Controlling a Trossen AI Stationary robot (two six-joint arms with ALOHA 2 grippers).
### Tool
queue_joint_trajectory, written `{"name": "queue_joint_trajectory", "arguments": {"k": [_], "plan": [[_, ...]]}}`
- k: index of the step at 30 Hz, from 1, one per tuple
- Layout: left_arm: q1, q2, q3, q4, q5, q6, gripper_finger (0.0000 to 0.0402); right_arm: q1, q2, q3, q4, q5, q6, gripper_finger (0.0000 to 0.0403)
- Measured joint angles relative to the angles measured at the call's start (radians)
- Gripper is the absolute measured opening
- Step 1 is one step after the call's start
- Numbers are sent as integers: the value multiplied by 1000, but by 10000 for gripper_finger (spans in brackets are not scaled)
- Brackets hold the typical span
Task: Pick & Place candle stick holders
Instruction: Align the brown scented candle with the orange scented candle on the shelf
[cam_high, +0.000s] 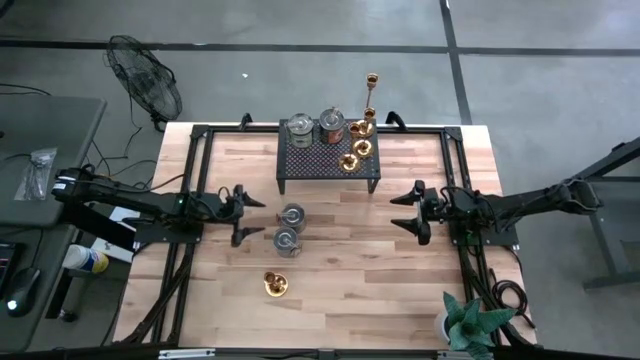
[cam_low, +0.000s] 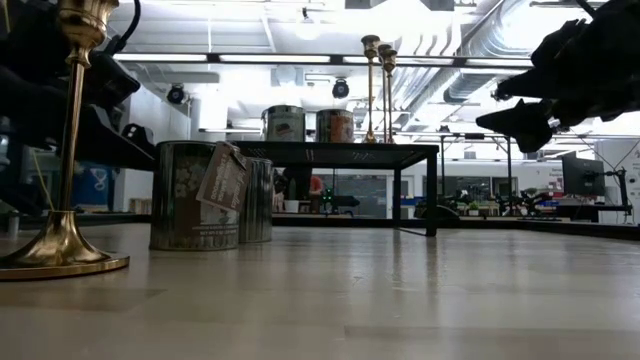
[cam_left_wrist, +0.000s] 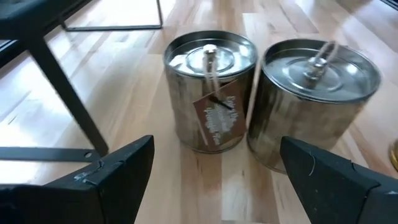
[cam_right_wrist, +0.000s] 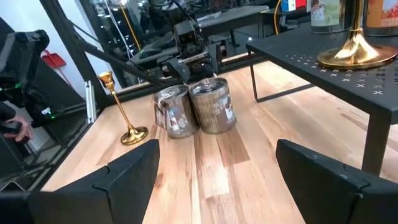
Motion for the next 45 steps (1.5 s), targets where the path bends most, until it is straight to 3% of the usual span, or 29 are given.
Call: {"name": "queue_joint_trajectory", "arguments": {"k": [6,14,29,38,45], "plan": [[0,0,0,-1,50,41,344,0,0,0,3,0,0,316],[0,0,0,-12,201,89,344,0,0,0,3,0,0,316],[0,0,0,-5,252,124,344,0,0,0,3,0,0,316],[0,1,120,-162,167,46,344,0,0,0,4,0,0,316],[0,82,288,-401,122,-276,344,0,0,0,4,0,0,316]]}}
